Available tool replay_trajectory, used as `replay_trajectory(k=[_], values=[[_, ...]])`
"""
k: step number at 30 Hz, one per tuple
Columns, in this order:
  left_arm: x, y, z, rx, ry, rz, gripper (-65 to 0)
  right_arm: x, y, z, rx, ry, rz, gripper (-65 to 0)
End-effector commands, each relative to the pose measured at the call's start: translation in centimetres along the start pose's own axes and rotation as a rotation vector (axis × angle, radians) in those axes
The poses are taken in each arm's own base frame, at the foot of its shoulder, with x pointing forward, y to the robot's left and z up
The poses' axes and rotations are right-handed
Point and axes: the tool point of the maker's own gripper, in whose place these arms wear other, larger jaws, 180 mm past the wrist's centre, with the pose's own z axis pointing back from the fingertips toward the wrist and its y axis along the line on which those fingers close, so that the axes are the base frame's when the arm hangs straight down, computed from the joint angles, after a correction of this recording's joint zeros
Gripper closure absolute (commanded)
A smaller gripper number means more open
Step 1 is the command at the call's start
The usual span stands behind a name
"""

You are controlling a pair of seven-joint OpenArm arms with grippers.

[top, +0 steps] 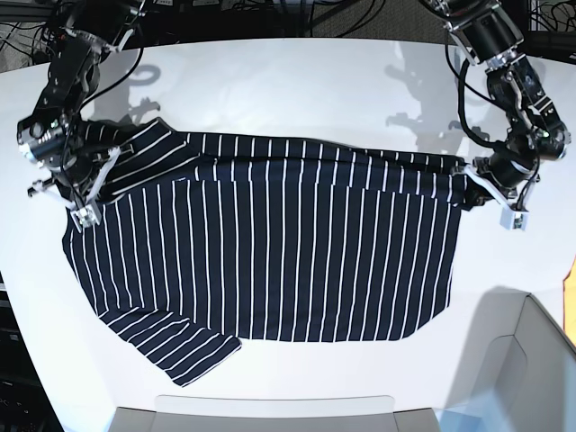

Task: Fold the T-shirt properly
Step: 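Lift the shoulder edge with both grippers and pull it toward the hem, then lay the shoulder edge over the body and release both grippers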

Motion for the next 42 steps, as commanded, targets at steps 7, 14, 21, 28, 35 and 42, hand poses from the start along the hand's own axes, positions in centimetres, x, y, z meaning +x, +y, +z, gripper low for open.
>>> replay_trajectory(k=[7,14,21,28,35,42], values=[[2.6,2.1,-1.1,0.080,0.005,-0.024,0.0,2.9,-2.1,-1.0,-0.024,-0.040,-0.005,0.0],[4.0,2.0,-2.3,0.056,-0.005,0.006,0.0,3.9,-5.2,-2.7,-0.030,-0.022,-0.026,0.0],[5.0,-0.2,-4.5,-0.011,-0.039,-0.033,0.0,5.4,-5.1,-4.4,0.015,-0.019,0.015,0.0],[4.9,-0.2,-5.1,-0.023,-0.045,-0.014,0.0,7.7,-5.1,-5.5,-0.011,-0.074,-0.067,0.0],[6.1,-0.5,-6.6,-0.062,-0.040,0.032,0.0,8.1,-4.6,-7.2,0.031,-0.060,-0.110,0.0],[6.2,-0.5,-6.6,-0.062,-0.042,0.033,0.0,8.8,-5.0,-7.2,0.018,-0.093,-0.128,0.0]])
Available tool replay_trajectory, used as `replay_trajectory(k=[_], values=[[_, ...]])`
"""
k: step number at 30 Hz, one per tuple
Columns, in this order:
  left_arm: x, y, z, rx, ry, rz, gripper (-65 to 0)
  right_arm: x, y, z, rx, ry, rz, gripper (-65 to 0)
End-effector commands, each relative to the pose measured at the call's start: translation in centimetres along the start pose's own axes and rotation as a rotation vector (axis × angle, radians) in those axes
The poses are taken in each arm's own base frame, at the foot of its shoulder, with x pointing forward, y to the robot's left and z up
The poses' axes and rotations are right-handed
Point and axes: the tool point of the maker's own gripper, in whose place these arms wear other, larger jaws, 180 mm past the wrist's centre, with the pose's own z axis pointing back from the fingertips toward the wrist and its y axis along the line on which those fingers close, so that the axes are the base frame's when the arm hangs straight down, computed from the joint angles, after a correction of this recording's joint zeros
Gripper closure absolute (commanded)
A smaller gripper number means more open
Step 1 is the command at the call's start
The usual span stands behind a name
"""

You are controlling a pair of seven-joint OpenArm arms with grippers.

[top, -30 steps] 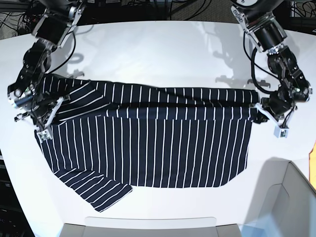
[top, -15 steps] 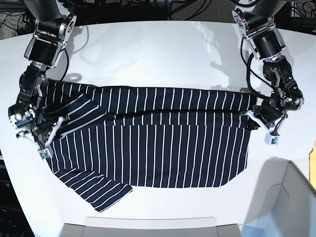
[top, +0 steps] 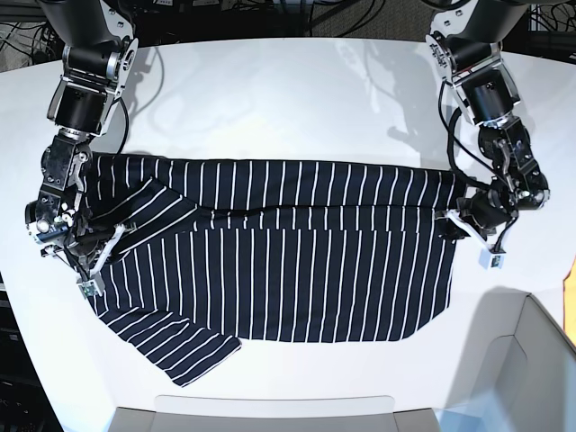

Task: Fold the T-shirt properly
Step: 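Lay the shoulder edge over the body and release both grippers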

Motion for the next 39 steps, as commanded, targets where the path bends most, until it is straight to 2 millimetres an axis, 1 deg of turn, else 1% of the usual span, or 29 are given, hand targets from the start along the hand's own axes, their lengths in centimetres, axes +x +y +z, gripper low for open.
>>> replay_trajectory(k=[1,2,3,5,7,9,11,14,15,17,20,21,22,23,25,27,28,30,31,32,34,35,37,39], values=[[2.6,0.4,0.8,0.007,-0.071,-0.011,0.0,2.2,-1.3,0.8,-0.028,-0.062,-0.001,0.0],[2.6,0.4,0.8,0.007,-0.071,-0.010,-2.9,2.2,-1.4,0.9,-0.029,-0.061,0.000,0.0],[2.5,0.5,0.8,0.007,-0.068,-0.010,-6.4,2.2,-1.4,0.9,-0.029,-0.061,0.000,-2.1],[2.4,0.5,0.9,0.009,-0.067,-0.007,-11.7,2.3,-1.4,0.9,-0.029,-0.064,0.000,-7.8],[2.1,0.6,0.8,0.010,-0.057,-0.007,-14.4,2.6,-1.1,1.0,-0.011,-0.080,-0.010,-13.0],[2.1,0.6,0.9,0.010,-0.056,-0.005,-13.2,3.0,-1.0,1.2,0.020,-0.113,-0.035,-17.5],[2.1,1.1,1.2,0.020,-0.067,0.014,-11.9,3.2,-1.4,1.6,0.037,-0.134,-0.053,-19.9],[2.1,3.0,2.3,0.051,-0.107,0.083,-9.9,3.8,-2.2,2.4,0.035,-0.166,-0.056,-20.9],[2.6,3.7,3.0,0.068,-0.135,0.098,-9.2,3.9,-2.5,2.9,0.023,-0.170,-0.047,-20.9],[4.0,4.9,5.1,0.117,-0.206,0.098,-8.1,3.4,-2.9,3.8,-0.002,-0.158,-0.018,-20.9],[5.0,5.0,7.5,0.168,-0.259,0.035,-5.3,3.5,-2.7,5.5,-0.036,-0.184,0.033,-20.8],[5.3,4.7,8.0,0.180,-0.268,0.004,-3.9,3.3,-2.7,6.1,-0.048,-0.194,0.040,-20.7],[5.4,4.0,8.4,0.184,-0.269,-0.037,-1.6,3.0,-2.7,6.7,-0.061,-0.200,0.044,-20.4],[5.7,2.8,8.2,0.173,-0.262,-0.090,0.0,2.4,-2.7,6.9,-0.067,-0.192,0.045,-19.2],[5.0,0.5,7.0,0.133,-0.220,-0.165,0.0,1.0,-2.7,6.8,-0.068,-0.144,0.036,-14.4],[4.3,-1.8,5.6,0.085,-0.177,-0.236,0.0,-0.2,-2.8,6.4,-0.065,-0.113,0.015,-6.4],[3.9,-3.0,4.8,0.055,-0.160,-0.265,0.0,-0.7,-2.5,5.9,-0.053,-0.105,-0.001,-1.0],[3.4,-5.3,3.4,0.000,-0.142,-0.316,0.0,-1.5,-2.2,5.0,-0.032,-0.094,-0.027,0.0],[3.2,-6.0,3.0,-0.017,-0.134,-0.335,0.0,-2.0,-2.0,4.5,-0.020,-0.083,-0.035,0.0],[2.8,-6.5,2.5,-0.020,-0.116,-0.358,0.0,-2.8,-1.8,3.9,-0.006,-0.062,-0.051,0.0],[1.7,-6.4,1.5,0.001,-0.063,-0.395,0.0,-3.7,-1.7,3.0,0.013,-0.032,-0.075,0.0],[0.7,-6.1,0.9,0.016,-0.020,-0.415,0.0,-4.1,-1.7,2.4,0.024,-0.015,-0.092,0.0],[-1.1,-5.8,-0.4,0.020,0.042,-0.415,0.0,-5.6,-1.4,1.3,0.050,0.033,-0.119,0.0],[-2.9,-5.4,-1.3,0.023,0.088,-0.402,0.0,-6.7,-0.4,0.5,0.079,0.077,-0.113,0.0]])
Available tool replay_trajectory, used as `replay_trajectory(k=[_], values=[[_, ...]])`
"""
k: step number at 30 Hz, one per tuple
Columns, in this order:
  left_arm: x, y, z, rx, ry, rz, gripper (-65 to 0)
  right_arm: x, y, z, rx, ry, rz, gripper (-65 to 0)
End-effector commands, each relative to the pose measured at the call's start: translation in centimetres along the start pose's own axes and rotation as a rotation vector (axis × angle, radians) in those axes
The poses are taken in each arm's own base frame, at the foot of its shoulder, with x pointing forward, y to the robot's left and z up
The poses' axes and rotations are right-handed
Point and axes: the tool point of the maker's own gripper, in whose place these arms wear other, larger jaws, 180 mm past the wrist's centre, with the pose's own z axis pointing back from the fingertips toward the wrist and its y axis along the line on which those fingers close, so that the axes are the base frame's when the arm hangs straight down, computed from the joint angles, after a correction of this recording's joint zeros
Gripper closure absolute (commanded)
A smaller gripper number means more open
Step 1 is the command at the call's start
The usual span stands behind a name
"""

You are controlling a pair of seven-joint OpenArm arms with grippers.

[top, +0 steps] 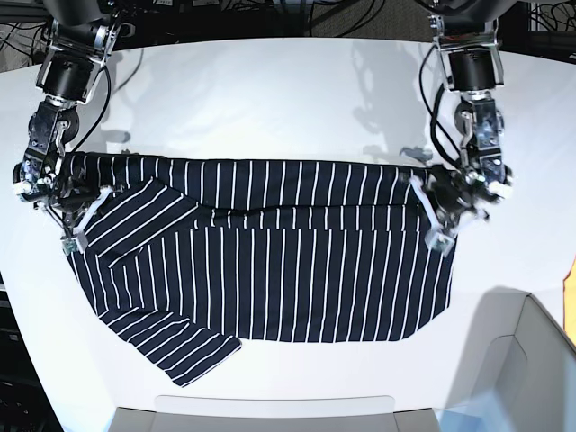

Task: Fold the T-shirt properly
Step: 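Lay the shoulder edge over the body and release both grippers, then move both grippers to the folded edge and grasp it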

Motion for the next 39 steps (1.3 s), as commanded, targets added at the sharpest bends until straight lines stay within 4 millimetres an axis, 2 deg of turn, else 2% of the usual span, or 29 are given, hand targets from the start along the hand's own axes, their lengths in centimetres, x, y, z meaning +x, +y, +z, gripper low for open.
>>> replay_trajectory(k=[1,6,8,10,11,13,21,24,27,30,35,39], values=[[1.0,0.6,0.2,0.012,-0.026,-0.009,0.0,1.3,0.0,0.2,0.003,-0.031,0.019,0.0],[-4.8,-0.7,-0.4,-0.011,0.093,0.005,0.0,-2.5,1.4,-1.0,-0.008,0.090,0.109,0.0],[-7.0,-1.5,-0.4,-0.023,0.130,0.011,0.0,-3.9,1.6,-0.9,-0.008,0.114,0.115,0.0],[-10.1,-2.4,-0.1,-0.039,0.183,0.023,0.0,-5.3,2.1,-0.6,-0.005,0.128,0.132,0.0],[-11.8,-2.1,0.5,-0.029,0.210,0.031,0.0,-5.9,2.3,-0.3,-0.008,0.132,0.145,0.0],[-13.9,-1.7,1.8,-0.009,0.232,0.042,0.0,-7.0,2.7,0.4,-0.013,0.137,0.172,0.0],[-19.1,-1.8,6.6,0.052,0.289,0.042,0.0,-11.2,5.0,3.3,-0.006,0.167,0.256,0.0],[-21.0,-1.9,8.2,0.067,0.319,0.047,0.0,-12.9,6.7,4.2,0.048,0.168,0.246,0.0],[-22.5,-1.6,9.9,0.091,0.344,0.052,0.0,-14.7,7.5,5.4,0.093,0.182,0.245,0.0],[-23.7,-1.6,11.1,0.105,0.363,0.057,0.0,-15.7,8.5,6.2,0.136,0.182,0.233,0.0],[-24.5,-0.8,12.5,0.141,0.344,0.076,0.0,-16.6,8.7,6.9,0.145,0.197,0.244,0.0],[-23.4,0.3,13.0,0.178,0.317,0.074,0.0,-15.7,8.5,6.8,0.137,0.179,0.248,0.0]])
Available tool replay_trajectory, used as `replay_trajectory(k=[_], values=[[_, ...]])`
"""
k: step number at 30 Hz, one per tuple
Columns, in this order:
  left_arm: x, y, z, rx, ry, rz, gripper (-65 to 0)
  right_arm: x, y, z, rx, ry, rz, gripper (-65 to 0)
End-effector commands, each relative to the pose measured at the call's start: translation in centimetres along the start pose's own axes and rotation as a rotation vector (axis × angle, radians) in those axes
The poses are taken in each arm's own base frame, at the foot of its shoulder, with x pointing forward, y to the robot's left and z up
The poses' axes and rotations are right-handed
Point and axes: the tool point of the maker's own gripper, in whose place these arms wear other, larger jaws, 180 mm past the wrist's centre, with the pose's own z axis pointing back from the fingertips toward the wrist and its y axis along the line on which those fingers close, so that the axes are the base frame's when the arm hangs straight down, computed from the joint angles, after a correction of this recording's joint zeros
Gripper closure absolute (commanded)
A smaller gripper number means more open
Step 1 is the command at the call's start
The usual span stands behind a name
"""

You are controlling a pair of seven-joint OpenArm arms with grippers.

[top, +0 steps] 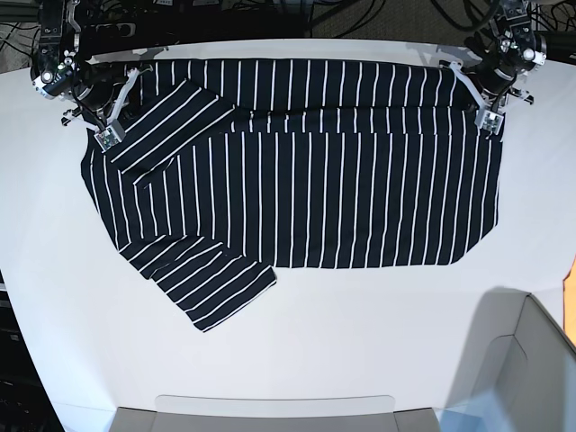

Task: Fold the T-shirt properly
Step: 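Move both grippers to the folded edge and grasp it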

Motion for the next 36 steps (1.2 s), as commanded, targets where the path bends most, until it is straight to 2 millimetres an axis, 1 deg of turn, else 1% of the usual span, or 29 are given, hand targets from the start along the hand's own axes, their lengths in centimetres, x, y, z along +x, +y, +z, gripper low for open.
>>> replay_trajectory(k=[1,3,5,7,10,12,13,16,20,22,24,27,29,31,34,36], values=[[-1.7,1.1,0.7,0.054,0.098,-0.041,0.0,-1.4,-0.6,0.2,-0.026,0.089,0.034,0.0],[0.1,1.0,1.4,0.069,0.051,-0.060,0.0,-0.5,-1.3,0.8,-0.053,0.062,0.035,0.0],[1.6,0.9,2.1,0.086,0.012,-0.084,0.0,0.8,-2.6,1.7,-0.098,0.039,0.033,0.0],[2.6,1.0,2.6,0.100,-0.016,-0.100,0.0,1.8,-3.9,2.7,-0.142,0.027,0.030,0.0],[4.2,1.4,3.6,0.126,-0.059,-0.116,0.0,3.6,-5.4,4.2,-0.203,-0.007,0.035,0.0],[5.5,1.5,3.9,0.142,-0.099,-0.107,0.0,4.7,-6.3,5.1,-0.239,-0.043,0.037,0.0],[6.0,1.8,4.2,0.157,-0.115,-0.097,0.0,5.1,-6.6,5.6,-0.255,-0.057,0.038,0.0],[7.4,3.1,5.6,0.219,-0.170,-0.061,0.0,7.4,-7.8,7.1,-0.305,-0.127,0.046,0.0],[9.1,3.9,5.8,0.242,-0.215,-0.055,0.0,10.9,-9.4,7.9,-0.346,-0.208,0.048,0.0],[9.7,4.0,5.9,0.246,-0.228,-0.057,0.0,12.2,-10.2,7.9,-0.350,-0.236,0.035,0.0],[10.7,4.7,6.1,0.261,-0.248,-0.069,0.0,14.0,-11.3,7.2,-0.347,-0.254,0.027,0.0],[12.0,5.2,6.3,0.270,-0.280,-0.073,0.0,15.4,-13.7,5.9,-0.376,-0.219,0.008,0.0],[12.5,5.5,6.4,0.282,-0.282,-0.076,0.0,16.4,-15.0,4.3,-0.379,-0.175,0.003,0.0],[12.5,5.8,6.4,0.289,-0.260,-0.068,0.0,17.9,-15.1,2.0,-0.345,-0.162,0.026,0.0],[12.6,6.1,6.2,0.295,-0.229,-0.046,0.0,18.8,-14.5,-1.8,-0.270,-0.142,0.052,0.0],[12.6,6.2,6.1,0.298,-0.204,-0.036,0.0,18.9,-14.6,-3.7,-0.229,-0.117,0.035,0.0]])
